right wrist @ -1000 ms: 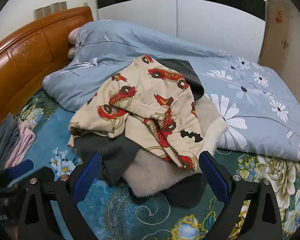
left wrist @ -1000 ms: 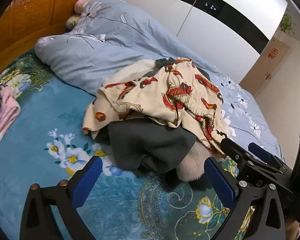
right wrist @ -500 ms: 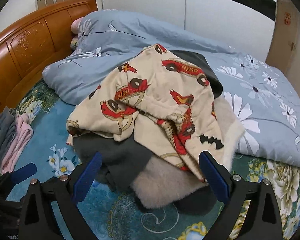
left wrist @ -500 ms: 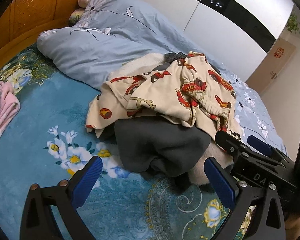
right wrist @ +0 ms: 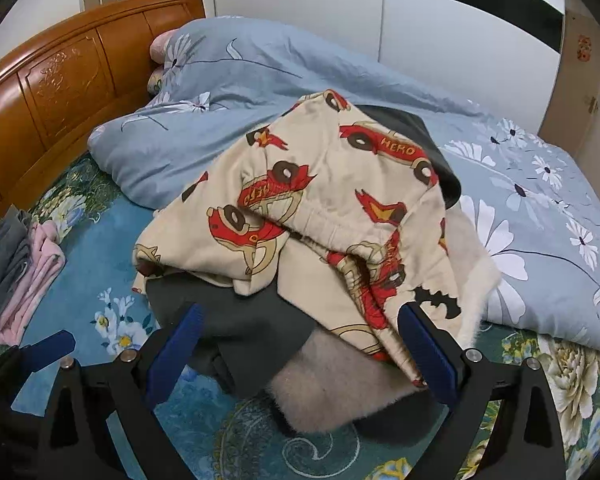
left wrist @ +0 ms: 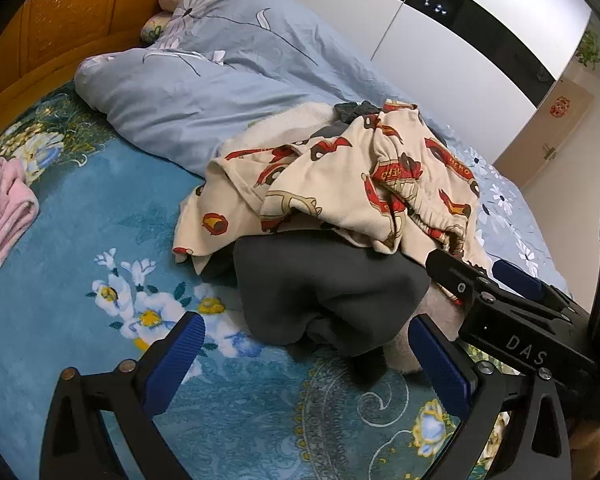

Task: Fold clothes
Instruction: 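Reach both grippers toward the cream car-print pants on the clothes pile, then grasp the cream car-print pants with the right gripper and pull them off the pile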

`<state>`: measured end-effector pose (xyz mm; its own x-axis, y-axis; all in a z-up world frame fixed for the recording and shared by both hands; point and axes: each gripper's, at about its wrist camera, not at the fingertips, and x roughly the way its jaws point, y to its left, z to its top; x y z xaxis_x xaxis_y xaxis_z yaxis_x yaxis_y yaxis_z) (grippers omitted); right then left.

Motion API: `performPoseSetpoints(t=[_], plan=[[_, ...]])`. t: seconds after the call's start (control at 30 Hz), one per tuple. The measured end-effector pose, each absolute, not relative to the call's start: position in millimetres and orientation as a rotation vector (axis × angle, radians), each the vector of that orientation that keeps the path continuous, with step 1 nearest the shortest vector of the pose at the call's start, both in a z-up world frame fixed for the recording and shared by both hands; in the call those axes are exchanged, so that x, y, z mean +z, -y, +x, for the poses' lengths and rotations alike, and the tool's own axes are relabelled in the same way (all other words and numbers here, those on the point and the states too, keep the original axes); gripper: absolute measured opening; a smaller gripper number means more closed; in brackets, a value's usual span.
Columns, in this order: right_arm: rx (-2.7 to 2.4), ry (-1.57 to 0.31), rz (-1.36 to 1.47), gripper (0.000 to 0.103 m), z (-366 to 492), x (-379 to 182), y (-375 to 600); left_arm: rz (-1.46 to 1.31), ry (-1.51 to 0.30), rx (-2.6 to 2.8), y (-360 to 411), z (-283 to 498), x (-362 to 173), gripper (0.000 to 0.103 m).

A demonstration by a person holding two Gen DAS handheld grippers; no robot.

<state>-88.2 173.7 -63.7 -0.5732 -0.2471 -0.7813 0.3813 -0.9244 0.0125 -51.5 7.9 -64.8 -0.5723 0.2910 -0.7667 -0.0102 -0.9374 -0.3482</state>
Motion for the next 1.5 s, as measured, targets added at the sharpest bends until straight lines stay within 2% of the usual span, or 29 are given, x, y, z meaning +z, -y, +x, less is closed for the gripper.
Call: performPoseSetpoints(t=[0.17,0.3,0.47,0.5,0.53,0.6,0.67,0.7,0.77,1.1,1.37,1.5], plan=[[-2.443,-0.23,1.216,0.098,-93,-66,-161,-1.32,0.385,2.633,-2,-37,-70,0.103],[-2.43,-0.304,1.176,0.098,-110,-62,-139,-1.327,0.305,2.65,5,-18,-80,0.103],[-2.497,-0.514,1.083,0.097,-139,-57,-106,-1.32,0.242,2.682,18,7,-82,0.103],[-2.506,-0.556,1.095,0.094,-145,-60,-100,-1.317,0.239,2.687,21,11,-82,0.103],[-2.514,-0.577,1.12,0.09,-151,-63,-97,-1.314,0.238,2.692,24,15,-81,0.103],[-2.522,-0.578,1.206,0.046,-164,-72,-95,-1.31,0.233,2.705,30,21,-79,0.103],[-2.497,-0.492,1.311,0.036,-172,-78,-100,-1.308,0.227,2.721,38,27,-76,0.103],[-2.515,-0.473,1.312,0.022,-171,-75,-103,-1.308,0.226,2.728,41,30,-75,0.103],[-2.574,-0.438,1.281,0.01,-160,-61,-113,-1.306,0.243,2.738,49,36,-73,0.103],[-2.701,-0.364,1.061,0.007,-66,22,-198,-1.303,0.377,2.709,64,73,-73,0.103],[-2.819,-0.356,1.143,0.007,40,20,-297,-1.364,0.362,2.671,61,105,-89,0.103],[-2.884,-0.337,1.182,0.007,95,19,-345,-1.389,0.441,2.602,59,118,-89,0.103]])
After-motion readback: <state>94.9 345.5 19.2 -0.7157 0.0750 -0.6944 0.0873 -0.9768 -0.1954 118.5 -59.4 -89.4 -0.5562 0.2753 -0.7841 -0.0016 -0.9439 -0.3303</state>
